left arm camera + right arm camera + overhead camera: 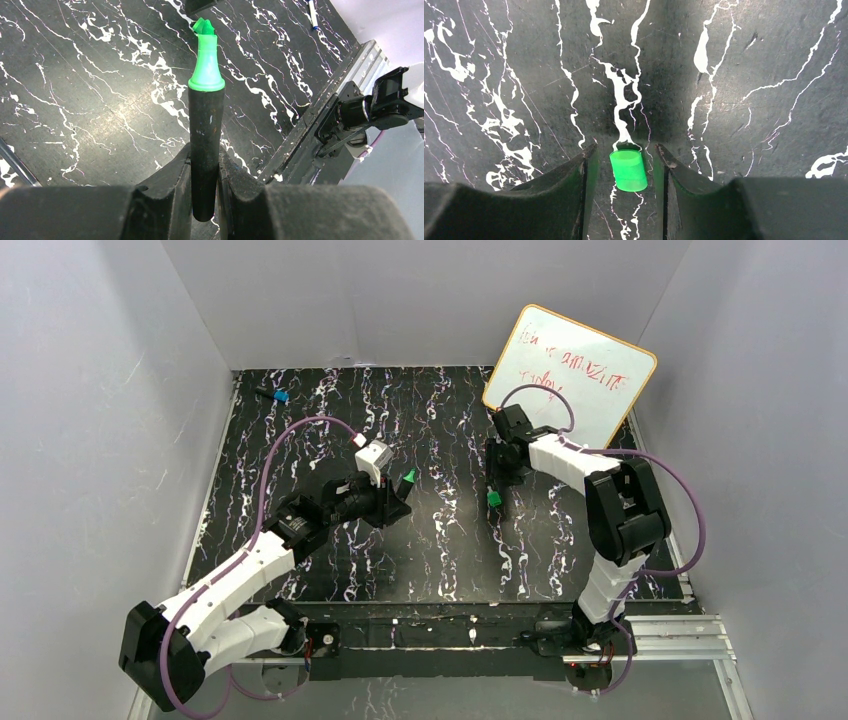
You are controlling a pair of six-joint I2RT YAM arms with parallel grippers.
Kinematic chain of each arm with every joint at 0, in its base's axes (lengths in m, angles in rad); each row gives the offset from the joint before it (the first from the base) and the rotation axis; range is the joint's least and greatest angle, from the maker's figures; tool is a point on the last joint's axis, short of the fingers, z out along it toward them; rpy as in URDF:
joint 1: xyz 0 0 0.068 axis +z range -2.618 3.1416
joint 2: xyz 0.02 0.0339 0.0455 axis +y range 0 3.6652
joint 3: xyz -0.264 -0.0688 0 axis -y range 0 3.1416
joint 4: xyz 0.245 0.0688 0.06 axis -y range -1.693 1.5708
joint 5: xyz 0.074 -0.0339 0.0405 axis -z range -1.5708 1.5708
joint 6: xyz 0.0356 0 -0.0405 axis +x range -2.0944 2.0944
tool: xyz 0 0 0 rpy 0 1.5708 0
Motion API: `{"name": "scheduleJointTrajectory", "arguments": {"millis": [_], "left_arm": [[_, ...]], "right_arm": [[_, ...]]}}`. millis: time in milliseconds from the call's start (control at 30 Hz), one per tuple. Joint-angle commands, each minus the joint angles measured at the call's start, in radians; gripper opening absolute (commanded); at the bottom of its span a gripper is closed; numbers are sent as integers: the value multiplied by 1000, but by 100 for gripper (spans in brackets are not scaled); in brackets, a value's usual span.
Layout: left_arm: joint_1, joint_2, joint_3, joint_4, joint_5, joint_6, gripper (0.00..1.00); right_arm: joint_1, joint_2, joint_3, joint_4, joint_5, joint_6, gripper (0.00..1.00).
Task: Insert the pens into the pen caps
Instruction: Insert the pen cap onto the pen.
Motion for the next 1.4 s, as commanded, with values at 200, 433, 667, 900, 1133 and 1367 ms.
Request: {"name": "scheduleJointTrajectory", "arguments": {"millis": [200,433,667,900,1133,1367], "left_arm": [[4,0,7,-8,16,16,0],[4,-6,6,-9,14,18,0],[4,-12,6,-17,13,21,0],[4,-12,8,-17,14,22,0],[4,-15,8,-22,12,25,0],[4,-16,7,-28,10,29,0]], "right_arm": [[46,-2,-5,-42,12,-79,51],[85,13,-4,-61,12,-114,52],[85,29,-14,-75,54,-119,52],[90,43,-22,-79,57,-116,52],[109,60,-22,-75,59,-117,51],[126,93,-19,-57,56,-109,42]]}}
